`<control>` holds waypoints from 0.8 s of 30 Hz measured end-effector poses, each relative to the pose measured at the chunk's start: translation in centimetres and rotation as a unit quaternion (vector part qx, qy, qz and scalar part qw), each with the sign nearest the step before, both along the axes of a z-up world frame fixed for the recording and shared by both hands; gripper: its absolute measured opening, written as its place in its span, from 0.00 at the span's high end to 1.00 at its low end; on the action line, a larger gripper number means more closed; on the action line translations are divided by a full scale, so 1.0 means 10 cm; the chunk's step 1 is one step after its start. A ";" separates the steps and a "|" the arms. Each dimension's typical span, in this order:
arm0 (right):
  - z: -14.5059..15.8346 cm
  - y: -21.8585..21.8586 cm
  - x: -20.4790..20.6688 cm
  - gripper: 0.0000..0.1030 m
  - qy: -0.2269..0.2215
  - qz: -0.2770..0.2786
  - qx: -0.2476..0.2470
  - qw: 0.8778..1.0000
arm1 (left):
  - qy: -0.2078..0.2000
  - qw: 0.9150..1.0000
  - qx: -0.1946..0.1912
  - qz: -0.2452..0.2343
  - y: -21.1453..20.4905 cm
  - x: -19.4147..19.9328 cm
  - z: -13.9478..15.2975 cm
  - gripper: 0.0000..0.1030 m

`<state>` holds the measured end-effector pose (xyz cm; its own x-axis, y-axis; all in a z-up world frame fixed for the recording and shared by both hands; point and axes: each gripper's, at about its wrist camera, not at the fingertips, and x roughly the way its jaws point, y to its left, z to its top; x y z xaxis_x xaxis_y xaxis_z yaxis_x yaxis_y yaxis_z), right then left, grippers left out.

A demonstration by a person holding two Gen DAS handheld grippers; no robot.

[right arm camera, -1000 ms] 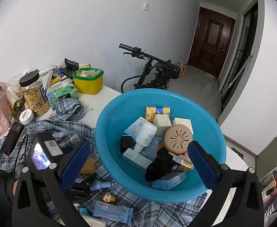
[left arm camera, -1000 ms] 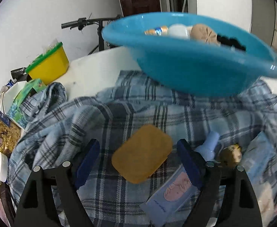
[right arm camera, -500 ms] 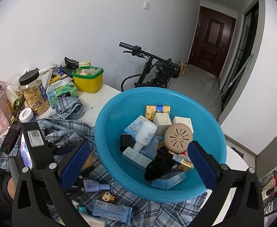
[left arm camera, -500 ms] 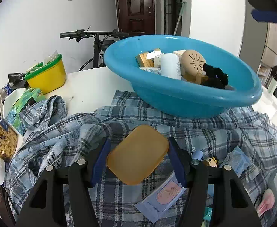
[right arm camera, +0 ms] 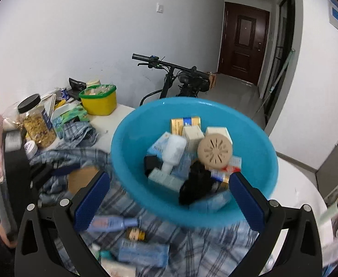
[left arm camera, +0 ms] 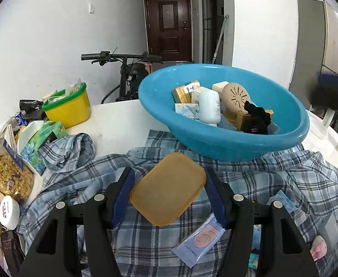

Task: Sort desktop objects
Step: 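Close the left tool on the amber translucent soap bar, then grasp the white Saizeriya pouch with the right tool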

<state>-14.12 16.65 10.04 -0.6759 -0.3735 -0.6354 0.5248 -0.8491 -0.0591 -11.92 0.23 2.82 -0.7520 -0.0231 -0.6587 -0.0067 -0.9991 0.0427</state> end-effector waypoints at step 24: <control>-0.94 0.51 0.82 0.00 -0.041 -0.029 -0.080 0.996 | 0.008 1.000 0.021 0.001 -0.12 0.04 0.10 0.38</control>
